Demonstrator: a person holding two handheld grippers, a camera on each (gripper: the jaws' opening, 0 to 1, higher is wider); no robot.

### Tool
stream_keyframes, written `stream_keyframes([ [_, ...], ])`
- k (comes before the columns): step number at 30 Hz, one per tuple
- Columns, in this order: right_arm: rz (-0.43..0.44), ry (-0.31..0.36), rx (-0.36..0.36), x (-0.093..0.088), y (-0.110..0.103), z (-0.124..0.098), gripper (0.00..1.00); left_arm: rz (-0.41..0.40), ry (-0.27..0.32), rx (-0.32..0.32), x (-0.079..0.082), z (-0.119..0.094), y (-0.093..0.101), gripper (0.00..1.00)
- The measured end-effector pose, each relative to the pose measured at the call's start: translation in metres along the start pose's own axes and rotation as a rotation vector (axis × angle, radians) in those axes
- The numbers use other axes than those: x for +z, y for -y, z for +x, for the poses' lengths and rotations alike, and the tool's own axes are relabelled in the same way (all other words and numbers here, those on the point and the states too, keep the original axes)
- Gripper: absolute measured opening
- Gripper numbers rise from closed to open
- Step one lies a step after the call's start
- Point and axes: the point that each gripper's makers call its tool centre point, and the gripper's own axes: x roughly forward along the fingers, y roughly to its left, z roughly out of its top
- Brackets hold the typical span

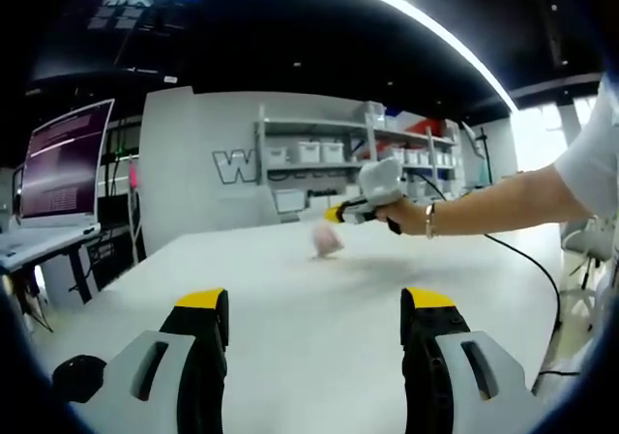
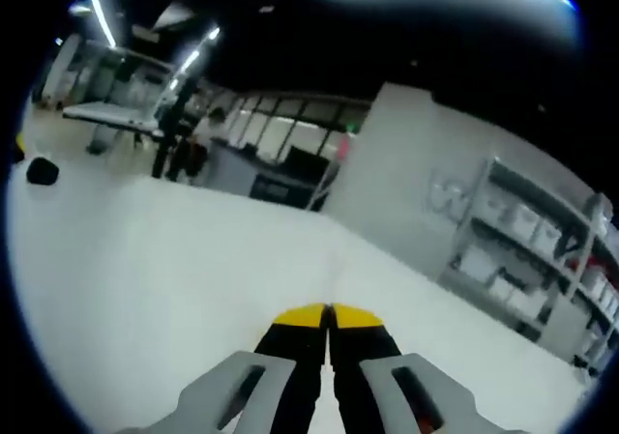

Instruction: Open the resealable bag by pulling the two sides of the seal apart until the entire bag opening is separated and visibly accessible.

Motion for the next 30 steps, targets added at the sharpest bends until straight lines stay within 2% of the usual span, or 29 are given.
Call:
stream_keyframes([
  [6,-0.015,0.026,0.009,0.014,-0.010,-0.003,0.00,0.001,-0.003,-0.003,-0.001,-0.001,0.003,0.71],
  [14,-0.013,0.058,0.013,0.030,-0.013,-0.005,0.00,0.000,-0.002,-0.003,0.000,-0.002,0.004,0.71],
  [25,-0.018,0.067,0.030,0.030,-0.016,-0.005,0.00,0.000,0.002,-0.002,0.002,-0.004,0.004,0.71],
  [30,-0.024,0.070,0.027,0.029,-0.015,-0.012,0.00,0.001,0.006,-0.004,0.003,-0.004,0.005,0.71],
])
